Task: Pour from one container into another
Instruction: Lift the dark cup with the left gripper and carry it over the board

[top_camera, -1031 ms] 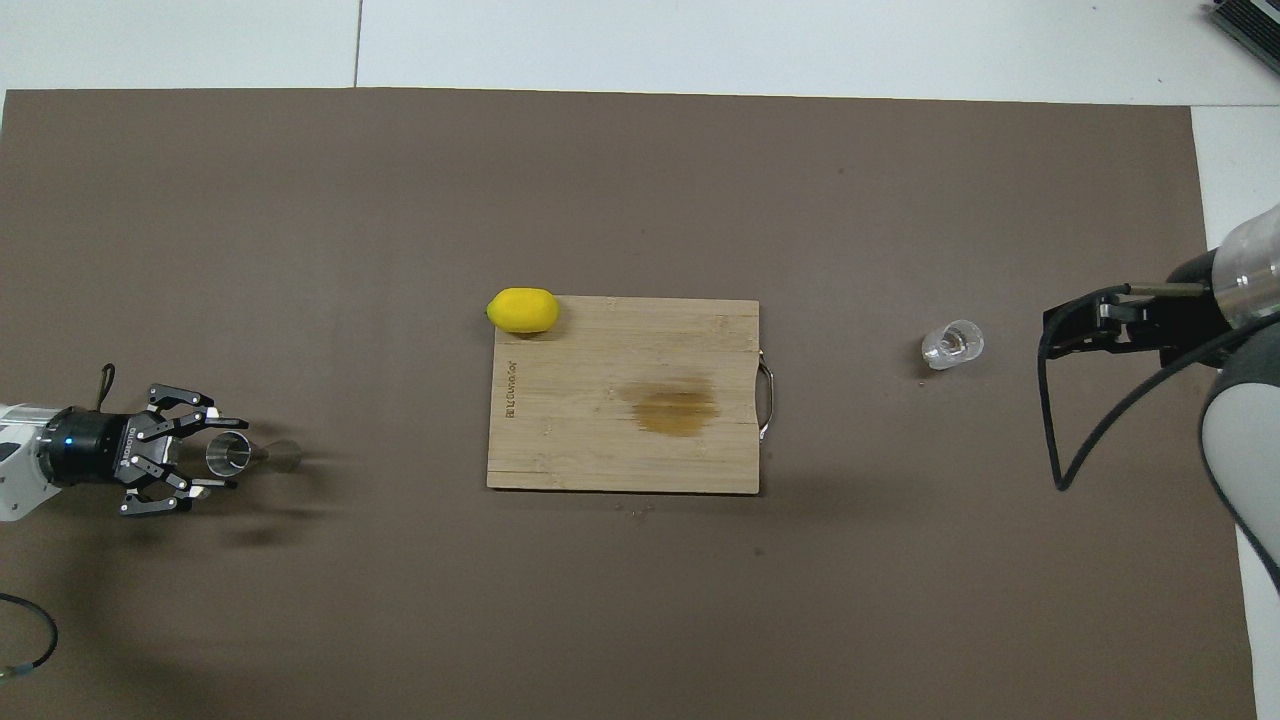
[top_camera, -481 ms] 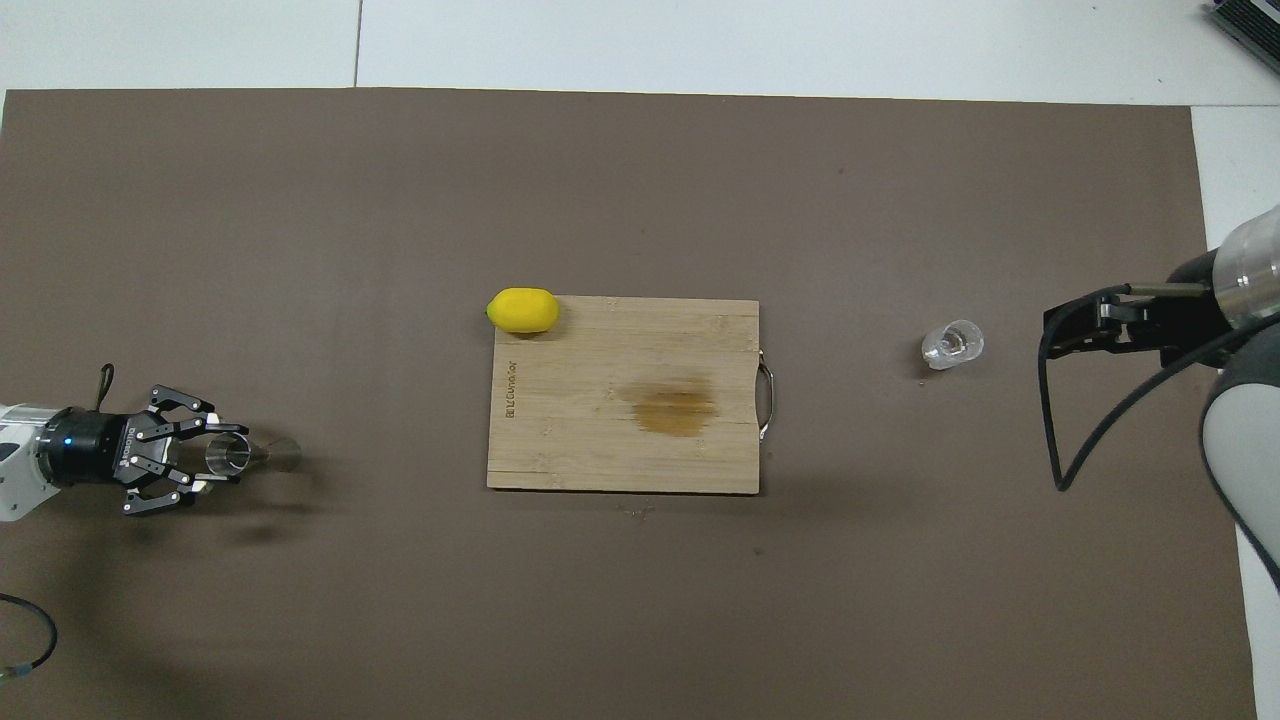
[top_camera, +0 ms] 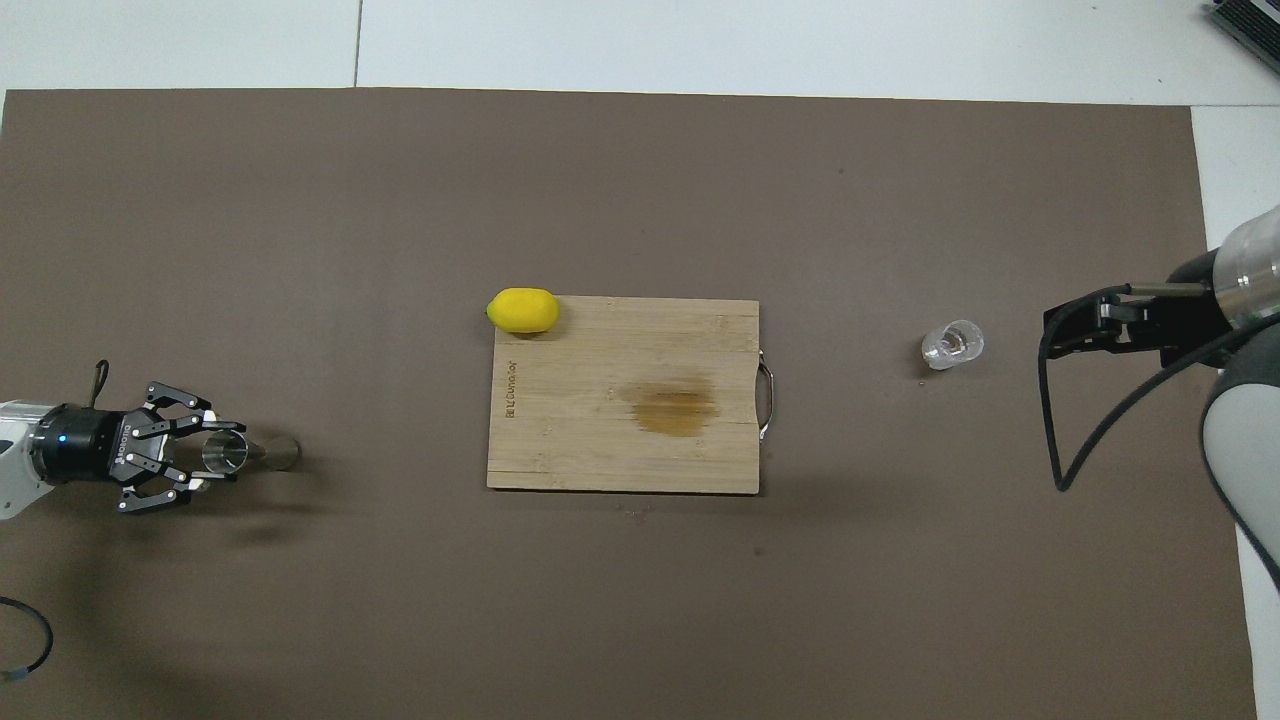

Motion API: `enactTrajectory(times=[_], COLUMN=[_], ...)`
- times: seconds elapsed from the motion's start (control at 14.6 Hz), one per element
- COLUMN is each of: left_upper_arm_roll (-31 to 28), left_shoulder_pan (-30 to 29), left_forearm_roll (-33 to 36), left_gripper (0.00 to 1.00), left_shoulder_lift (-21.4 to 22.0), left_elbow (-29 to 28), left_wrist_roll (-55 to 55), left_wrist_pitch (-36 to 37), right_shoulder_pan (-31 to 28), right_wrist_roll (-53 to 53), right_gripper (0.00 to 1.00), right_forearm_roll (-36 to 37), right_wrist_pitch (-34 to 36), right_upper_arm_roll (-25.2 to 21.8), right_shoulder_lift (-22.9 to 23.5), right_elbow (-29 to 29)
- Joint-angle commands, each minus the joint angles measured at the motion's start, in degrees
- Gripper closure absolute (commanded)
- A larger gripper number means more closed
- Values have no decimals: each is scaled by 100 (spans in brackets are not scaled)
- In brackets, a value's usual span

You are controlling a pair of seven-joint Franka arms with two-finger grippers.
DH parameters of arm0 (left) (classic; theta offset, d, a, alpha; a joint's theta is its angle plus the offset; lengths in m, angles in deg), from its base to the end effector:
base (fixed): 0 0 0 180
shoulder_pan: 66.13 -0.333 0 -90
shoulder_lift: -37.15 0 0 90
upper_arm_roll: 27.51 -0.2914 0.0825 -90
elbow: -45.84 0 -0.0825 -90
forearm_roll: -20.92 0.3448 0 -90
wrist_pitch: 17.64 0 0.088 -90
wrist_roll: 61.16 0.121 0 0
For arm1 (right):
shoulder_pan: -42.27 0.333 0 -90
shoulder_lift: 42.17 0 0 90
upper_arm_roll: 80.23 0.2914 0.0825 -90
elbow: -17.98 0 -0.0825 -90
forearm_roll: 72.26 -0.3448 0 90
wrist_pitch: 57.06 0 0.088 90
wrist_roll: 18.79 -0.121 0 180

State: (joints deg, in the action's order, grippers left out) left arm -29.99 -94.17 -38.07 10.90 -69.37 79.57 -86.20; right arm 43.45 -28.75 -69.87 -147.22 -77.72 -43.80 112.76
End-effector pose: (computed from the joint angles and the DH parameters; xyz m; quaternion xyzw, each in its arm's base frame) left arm 0.4483 0.1195 0.2614 0.5106 -0.5034 0.4269 0.5510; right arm 0.5038 0.0277 0.5647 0.9980 -0.0541 -0.0234 0.0244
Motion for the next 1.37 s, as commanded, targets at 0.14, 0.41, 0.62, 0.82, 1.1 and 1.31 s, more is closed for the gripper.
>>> enactTrajectory(times=[0.14,0.41,0.62,0.82,1.1,1.31], left_upper_arm_roll=[-15,-24,-24,-15,-7,-7], left_shoulder_pan=[219,781,1422,2046,2863,3680], left_forearm_roll=[-138,-867,-1578,-2168,-3081,-3959], left_gripper=[96,98,100,100,99,98], left_shoulder_lift=[392,751,1103,1472,1667,1711], left_elbow=[-326,-949,-1573,-1846,-2005,-2014], left_wrist_roll=[-449,-565,-591,-704,-872,-872], left_wrist_pitch=[-87,-262,-701,-1272,-1957,-2642], right_shoulder_pan=[-48,-56,-56,-65,-65,-144], right_wrist_roll=[-23,-41,-111,-172,-875,-1348], right_gripper=[0,0,0,0,0,0], right_forearm_roll=[-80,-80,-80,-89,-89,-89], right_wrist_pitch=[24,-2,7,7,16,-11], right_upper_arm_roll=[22,13,4,-13,-13,-13], right_shoulder_lift=[-145,-136,-145,-136,-136,-118], right_elbow=[119,119,119,119,128,145])
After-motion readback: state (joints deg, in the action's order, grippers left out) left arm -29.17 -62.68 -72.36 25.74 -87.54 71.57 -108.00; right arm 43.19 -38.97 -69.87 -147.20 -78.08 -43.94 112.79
